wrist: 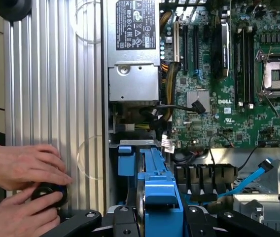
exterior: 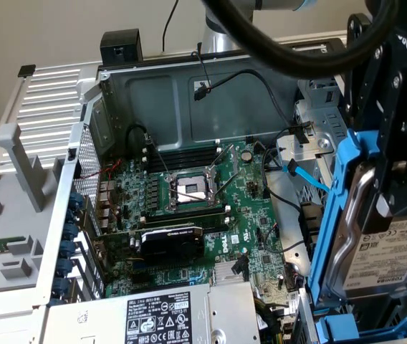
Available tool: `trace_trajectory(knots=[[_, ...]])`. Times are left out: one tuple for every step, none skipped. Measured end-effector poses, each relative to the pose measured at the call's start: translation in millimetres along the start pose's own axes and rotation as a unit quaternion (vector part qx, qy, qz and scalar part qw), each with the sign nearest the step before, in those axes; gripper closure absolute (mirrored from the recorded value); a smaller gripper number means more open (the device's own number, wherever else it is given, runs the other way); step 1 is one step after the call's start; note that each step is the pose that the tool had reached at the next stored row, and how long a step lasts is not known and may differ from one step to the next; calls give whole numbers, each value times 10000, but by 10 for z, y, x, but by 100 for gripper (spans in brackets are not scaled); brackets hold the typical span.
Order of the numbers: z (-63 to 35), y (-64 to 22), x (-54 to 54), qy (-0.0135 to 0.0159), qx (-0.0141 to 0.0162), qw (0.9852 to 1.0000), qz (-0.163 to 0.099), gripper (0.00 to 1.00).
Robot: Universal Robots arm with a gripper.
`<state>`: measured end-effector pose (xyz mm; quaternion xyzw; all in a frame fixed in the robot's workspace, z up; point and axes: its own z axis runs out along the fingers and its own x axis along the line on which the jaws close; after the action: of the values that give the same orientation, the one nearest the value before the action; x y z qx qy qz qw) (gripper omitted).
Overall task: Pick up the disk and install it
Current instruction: 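Insert the disk into the insertion slot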
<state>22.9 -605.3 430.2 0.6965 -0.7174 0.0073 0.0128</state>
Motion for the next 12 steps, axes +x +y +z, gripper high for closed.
trace_trajectory(knots=[[1, 0, -3, -1, 0, 10000, 0, 63], [1, 0, -3, 0, 0, 10000, 0, 63], [2, 0, -5, 1, 0, 10000, 0, 63], [4, 0, -6, 1, 0, 10000, 0, 63], [5, 1, -6, 1, 0, 10000, 0, 63], [7, 0, -6, 1, 0, 10000, 0, 63], [9, 1, -6, 1, 0, 10000, 0, 63], [10, 1, -6, 1, 0, 10000, 0, 63], [13, 2, -5, 1, 0, 10000, 0, 63], [14, 3, -6, 1, 0, 10000, 0, 63], [15, 6, -6, 1, 0, 10000, 0, 63], [17, 7, -6, 1, 0, 10000, 1, 63]])
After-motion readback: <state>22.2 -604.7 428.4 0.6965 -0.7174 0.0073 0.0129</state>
